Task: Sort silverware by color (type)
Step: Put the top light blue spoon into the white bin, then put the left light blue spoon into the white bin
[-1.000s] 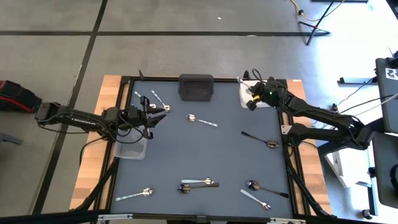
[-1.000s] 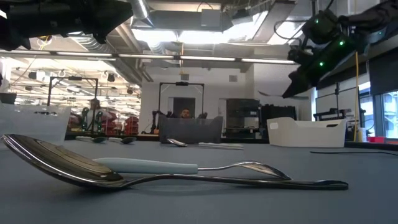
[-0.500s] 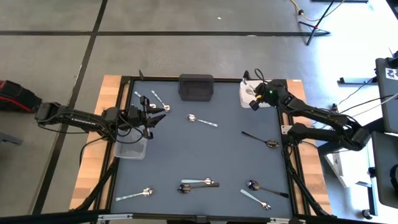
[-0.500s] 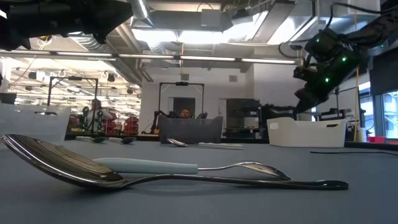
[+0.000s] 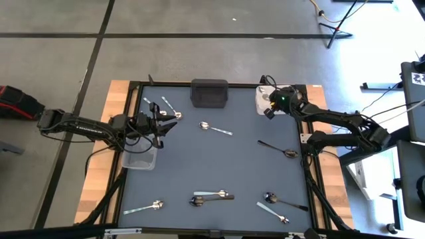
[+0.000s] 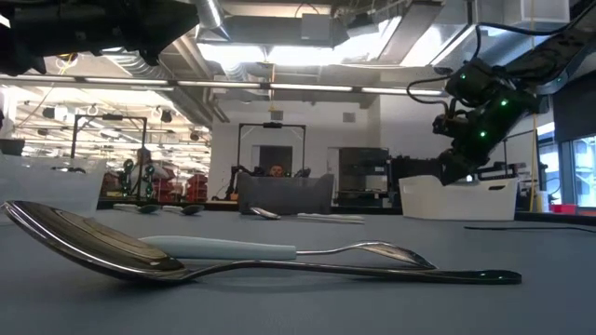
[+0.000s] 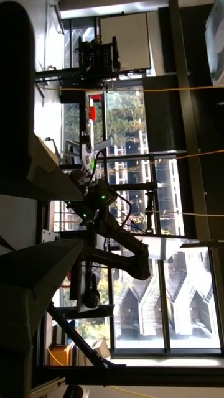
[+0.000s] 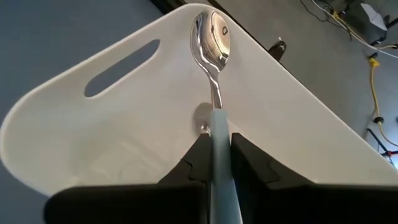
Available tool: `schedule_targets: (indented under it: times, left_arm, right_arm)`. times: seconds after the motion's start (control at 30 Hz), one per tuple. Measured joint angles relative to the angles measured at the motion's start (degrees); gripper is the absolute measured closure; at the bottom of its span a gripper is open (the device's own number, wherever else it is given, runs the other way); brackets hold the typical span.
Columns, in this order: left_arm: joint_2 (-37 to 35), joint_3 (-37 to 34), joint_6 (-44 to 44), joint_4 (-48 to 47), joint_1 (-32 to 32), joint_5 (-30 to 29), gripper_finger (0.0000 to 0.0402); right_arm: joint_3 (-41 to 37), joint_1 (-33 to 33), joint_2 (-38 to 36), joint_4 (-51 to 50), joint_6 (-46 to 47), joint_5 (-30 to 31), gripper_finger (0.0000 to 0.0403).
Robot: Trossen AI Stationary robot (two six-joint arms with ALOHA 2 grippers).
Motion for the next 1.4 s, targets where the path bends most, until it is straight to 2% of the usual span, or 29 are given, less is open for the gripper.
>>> schedule_targets:
  times: [0.1, 0.27, 0.4, 0.57, 0.73, 0.93, 1.13, 1.23, 1.4]
  left_arm:
    - [0.0, 0.0, 0.0, 0.0, 0.0, 0.0, 0.0296]
    - [0.0, 0.0, 0.0, 0.0, 0.0, 0.0, 0.0296]
    - [0.0, 0.0, 0.0, 0.0, 0.0, 0.0, 0.0296]
    - [0.0, 0.0, 0.0, 0.0, 0.0, 0.0, 0.0296]
    - [0.0, 0.0, 0.0, 0.0, 0.0, 0.5, 0.0296]
    - [0.0, 0.0, 0.0, 0.0, 0.0, 0.5, 0.0296]
    - [0.8, 0.0, 0.4, 0.1, 0.0, 0.6, 0.0296]
    - [3.4, 1.3, 0.0, -0.4, -0.2, 1.3, 0.0296]
    - [11.8, 6.4, 0.0, -2.0, -2.9, 7.2, 0.0296]
  right_arm:
    - [0.0, 0.0, 0.0, 0.0, 0.1, 0.9, 0.0345]
    - [0.1, 0.0, 0.0, 0.2, 0.1, 3.0, 0.0288]
    - [2.9, 1.7, -1.0, -3.4, 0.4, -0.7, 0.0258]
    - [5.2, 10.0, -4.3, -3.6, 1.6, -10.4, 0.0249]
    - [5.9, 21.7, -4.8, -1.8, 5.4, -18.1, 0.0249]
    - [5.9, 35.3, -1.3, 3.7, 8.8, -17.9, 0.0249]
    - [5.9, 43.7, 4.4, 11.0, 10.8, -17.2, 0.0249]
    - [5.9, 46.2, 8.1, 14.0, 12.1, -17.2, 0.0249]
    - [5.9, 51.3, 14.8, 21.7, 14.0, -17.6, 0.0249]
